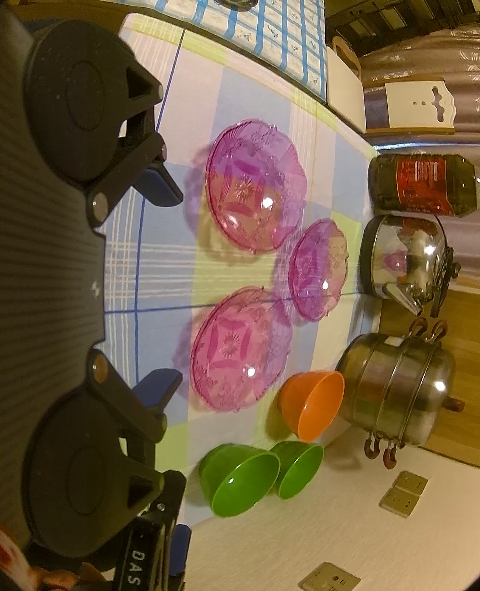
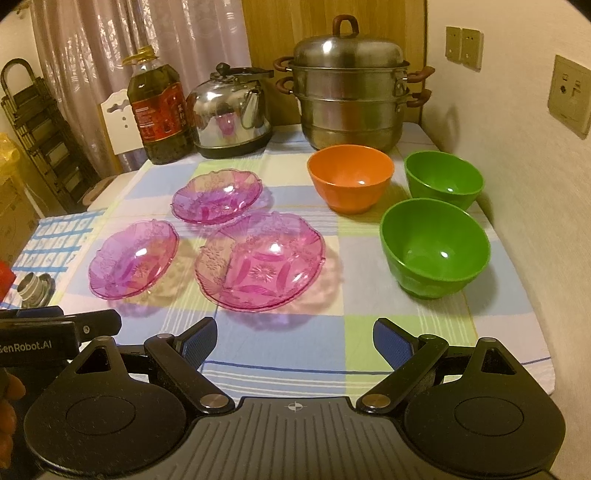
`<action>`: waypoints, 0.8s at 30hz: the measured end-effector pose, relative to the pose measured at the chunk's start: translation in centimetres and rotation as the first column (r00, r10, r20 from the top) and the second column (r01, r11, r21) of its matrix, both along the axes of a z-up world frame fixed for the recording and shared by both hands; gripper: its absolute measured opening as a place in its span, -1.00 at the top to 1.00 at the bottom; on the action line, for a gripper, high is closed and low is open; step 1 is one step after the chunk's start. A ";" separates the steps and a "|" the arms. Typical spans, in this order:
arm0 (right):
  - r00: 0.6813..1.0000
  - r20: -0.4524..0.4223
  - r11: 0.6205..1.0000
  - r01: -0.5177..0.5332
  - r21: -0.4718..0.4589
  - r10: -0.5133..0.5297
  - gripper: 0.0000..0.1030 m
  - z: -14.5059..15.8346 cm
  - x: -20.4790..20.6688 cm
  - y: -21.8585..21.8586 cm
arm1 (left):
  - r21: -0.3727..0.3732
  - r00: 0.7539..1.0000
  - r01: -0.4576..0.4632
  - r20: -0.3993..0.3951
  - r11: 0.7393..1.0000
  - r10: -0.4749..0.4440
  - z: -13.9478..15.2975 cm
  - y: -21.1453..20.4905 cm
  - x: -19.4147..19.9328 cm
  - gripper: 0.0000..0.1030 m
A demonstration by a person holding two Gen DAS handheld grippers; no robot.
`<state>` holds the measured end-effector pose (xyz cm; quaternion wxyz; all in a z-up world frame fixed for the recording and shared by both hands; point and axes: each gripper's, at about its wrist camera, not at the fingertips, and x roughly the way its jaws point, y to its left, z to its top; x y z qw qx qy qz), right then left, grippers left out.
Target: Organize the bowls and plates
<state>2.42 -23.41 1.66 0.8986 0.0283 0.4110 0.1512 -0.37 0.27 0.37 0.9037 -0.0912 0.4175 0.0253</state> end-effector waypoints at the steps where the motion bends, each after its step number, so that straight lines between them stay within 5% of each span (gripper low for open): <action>1: 1.000 -0.002 1.000 -0.004 0.006 0.004 -0.78 0.0 0.1 0.3 | -0.002 1.000 -0.005 -0.001 1.000 0.005 0.0 0.4 0.1 -0.81; 21: 0.990 -0.029 0.980 -0.130 0.148 0.136 -0.77 -0.3 6.4 10.2 | -0.042 1.000 0.000 0.024 0.999 0.001 1.0 13.6 7.2 -0.81; 24: 0.989 -0.061 0.979 -0.120 0.167 0.132 -0.77 -1.4 7.9 12.3 | 0.004 0.999 0.034 0.029 0.999 -0.034 0.8 15.1 8.5 -0.81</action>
